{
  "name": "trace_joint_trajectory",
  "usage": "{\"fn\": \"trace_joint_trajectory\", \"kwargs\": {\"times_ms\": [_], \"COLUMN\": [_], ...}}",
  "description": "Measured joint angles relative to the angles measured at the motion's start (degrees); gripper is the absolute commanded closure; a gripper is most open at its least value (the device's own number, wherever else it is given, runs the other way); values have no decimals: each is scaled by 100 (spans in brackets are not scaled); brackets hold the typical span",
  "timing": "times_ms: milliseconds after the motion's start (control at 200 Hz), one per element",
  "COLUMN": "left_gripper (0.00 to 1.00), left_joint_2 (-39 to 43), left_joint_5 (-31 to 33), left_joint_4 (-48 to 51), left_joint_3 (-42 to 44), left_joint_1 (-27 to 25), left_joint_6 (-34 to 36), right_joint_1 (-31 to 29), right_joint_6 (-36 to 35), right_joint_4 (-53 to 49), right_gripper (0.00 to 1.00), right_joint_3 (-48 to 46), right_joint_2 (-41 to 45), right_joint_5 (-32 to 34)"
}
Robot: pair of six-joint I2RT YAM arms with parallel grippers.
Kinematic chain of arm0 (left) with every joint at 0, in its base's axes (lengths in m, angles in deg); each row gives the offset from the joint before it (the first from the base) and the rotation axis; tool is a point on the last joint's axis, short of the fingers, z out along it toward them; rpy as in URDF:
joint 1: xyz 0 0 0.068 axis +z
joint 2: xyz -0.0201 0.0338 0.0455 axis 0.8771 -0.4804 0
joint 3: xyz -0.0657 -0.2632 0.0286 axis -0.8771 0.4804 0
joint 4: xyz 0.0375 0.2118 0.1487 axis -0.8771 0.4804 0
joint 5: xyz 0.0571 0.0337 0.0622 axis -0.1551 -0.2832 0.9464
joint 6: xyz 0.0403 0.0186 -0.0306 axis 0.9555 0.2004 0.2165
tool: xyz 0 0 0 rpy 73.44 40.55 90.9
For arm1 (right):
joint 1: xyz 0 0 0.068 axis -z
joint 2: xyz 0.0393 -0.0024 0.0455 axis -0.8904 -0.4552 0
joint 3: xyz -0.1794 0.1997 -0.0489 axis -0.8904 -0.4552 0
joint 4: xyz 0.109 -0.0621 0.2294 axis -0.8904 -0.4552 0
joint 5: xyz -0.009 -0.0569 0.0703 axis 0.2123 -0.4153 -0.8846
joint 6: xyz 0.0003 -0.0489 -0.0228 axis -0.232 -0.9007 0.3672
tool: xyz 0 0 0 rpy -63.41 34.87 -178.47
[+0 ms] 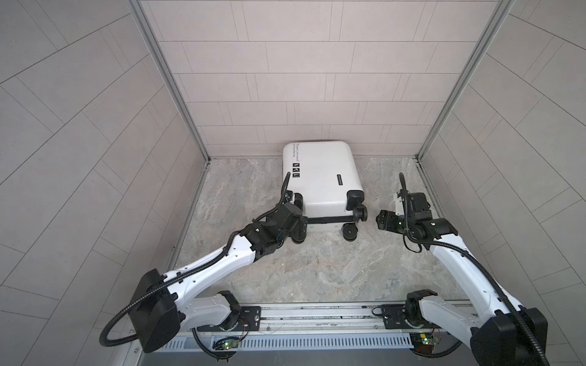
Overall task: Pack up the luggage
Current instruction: 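Move the right gripper down to the metal zipper pull and grasp it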
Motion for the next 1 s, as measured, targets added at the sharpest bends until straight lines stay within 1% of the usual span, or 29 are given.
{"fn": "trace_joint_trajectory", "kwargs": {"times_ms": [100,170,235,290,390,430,500,565,660,761,881,1001], "left_gripper": [13,20,29,40,60,72,90,100,100,100,100,100], "left_joint_2": [-107,-157,-186,-199,-199,-181,-179,-179,-179,-184,-190,-190], "left_joint_5": [-7,-24,-39,-57,-22,28,85,87,87,87,87,87], "left_joint_4": [-136,-197,-249,-291,-321,-313,-365,-382,-380,-380,-380,-385], "left_joint_3": [11,28,50,72,111,136,155,162,162,162,162,162], "left_joint_1": [22,35,44,46,48,48,107,125,129,131,131,133], "left_joint_6": [33,52,57,107,90,-35,-28,-20,-20,-35,-55,-61], "right_joint_1": [37,46,46,44,-7,-50,-162,-275,-387,-420,-485,-514], "right_joint_6": [76,149,219,291,363,380,374,350,334,332,326,310], "right_joint_4": [365,745,1224,1582,2295,2553,2911,3211,3576,3891,4138,4291], "right_gripper": [38,42,43,43,36,35,34,34,34,38,45,55], "right_joint_3": [-509,-874,-1270,-1541,-1910,-1996,-2046,-2039,-2033,-2033,-2002,-1978], "right_joint_2": [0,2,0,-9,-22,-26,-66,-142,-297,-487,-721,-925], "right_joint_5": [-251,-485,-828,-1128,-1604,-1757,-1950,-2087,-2234,-2371,-2476,-2551]}}
